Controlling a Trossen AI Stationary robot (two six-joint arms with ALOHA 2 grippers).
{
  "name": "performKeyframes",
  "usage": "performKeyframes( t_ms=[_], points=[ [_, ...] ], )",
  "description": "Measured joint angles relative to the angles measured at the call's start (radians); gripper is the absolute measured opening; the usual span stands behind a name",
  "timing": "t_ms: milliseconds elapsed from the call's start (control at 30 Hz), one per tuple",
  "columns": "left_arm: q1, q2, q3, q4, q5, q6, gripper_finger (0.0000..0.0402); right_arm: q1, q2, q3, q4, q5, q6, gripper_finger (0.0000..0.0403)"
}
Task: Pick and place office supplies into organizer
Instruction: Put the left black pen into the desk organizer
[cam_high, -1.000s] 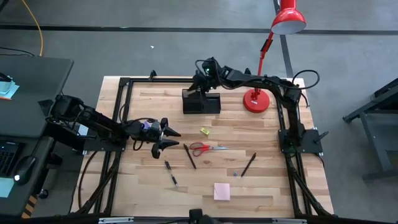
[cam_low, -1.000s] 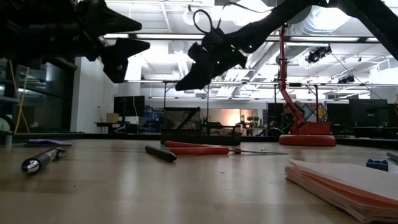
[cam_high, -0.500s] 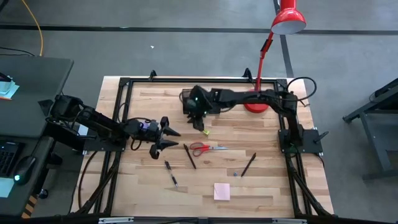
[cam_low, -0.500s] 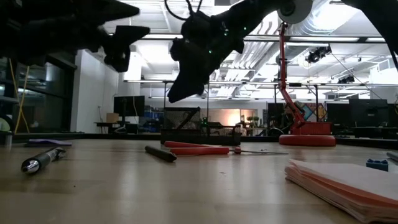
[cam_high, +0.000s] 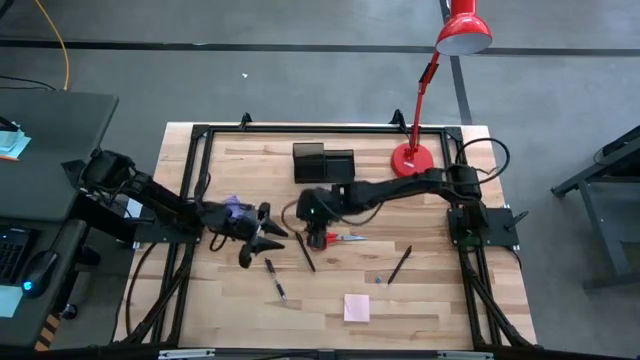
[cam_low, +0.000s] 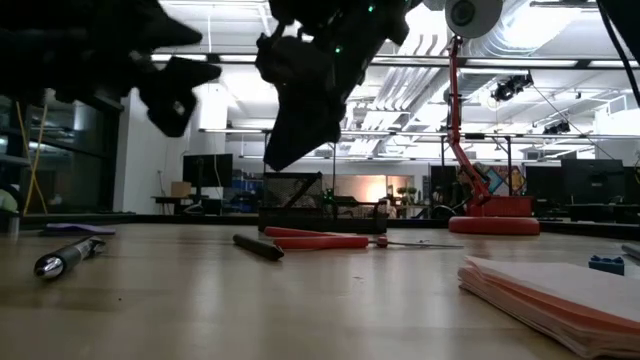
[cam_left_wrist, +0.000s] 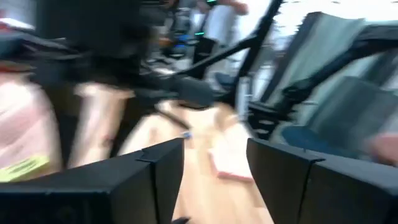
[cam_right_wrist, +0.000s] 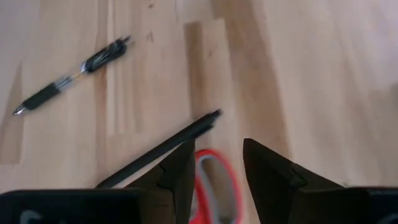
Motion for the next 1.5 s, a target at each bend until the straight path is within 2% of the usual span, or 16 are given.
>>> performKeyframes(
  t_ms=[167,233,467,700,867,967,1100,1200,1267,1367,1500],
  points=[
    [-0.172,0.000,0.000,-0.046,-0.345,-0.006,0.0133,0.068,0.000,-0.032,0.008,0.065,0.065,0.0129],
    [-0.214,0.000,0.000,-0.057,-0.416,0.004,0.0124,0.095,0.000,-0.048,0.006,0.095,0.095,0.0129],
    [-0.267,0.000,0.000,-0.064,-0.415,-0.009,0.0111,0.181,0.001,-0.056,-0.009,0.171,0.174,0.0129],
    [-0.265,0.000,0.000,-0.115,-0.399,-0.008,0.0119,0.219,0.001,-0.057,-0.184,0.226,0.310,0.0129],
    [-0.265,0.000,0.000,-0.100,-0.408,0.007,0.0117,0.227,0.001,-0.057,-0.078,0.246,0.248,0.0128],
    [-0.265,0.000,0.000,-0.092,-0.440,0.022,0.0116,0.214,0.001,-0.056,0.001,0.213,0.305,0.0129],
    [-0.265,-0.001,0.000,-0.073,-0.481,0.086,0.0119,0.185,0.001,-0.056,0.069,0.179,0.464,0.0129],
    [-0.266,-0.001,0.000,-0.074,-0.481,0.105,0.0119,0.146,0.001,-0.056,0.140,0.040,0.539,0.0129],
    [-0.266,-0.001,0.000,-0.093,-0.476,0.092,0.0116,0.114,0.001,-0.055,0.153,-0.011,0.617,0.0127],
    [-0.276,-0.001,0.000,-0.153,-0.482,0.051,0.0108,0.079,0.006,-0.056,0.112,-0.011,0.683,0.0122],
    [-0.335,-0.010,-0.002,-0.180,-0.610,0.057,0.0091,0.061,0.010,-0.058,0.062,-0.005,0.699,0.0117]
  ],
)
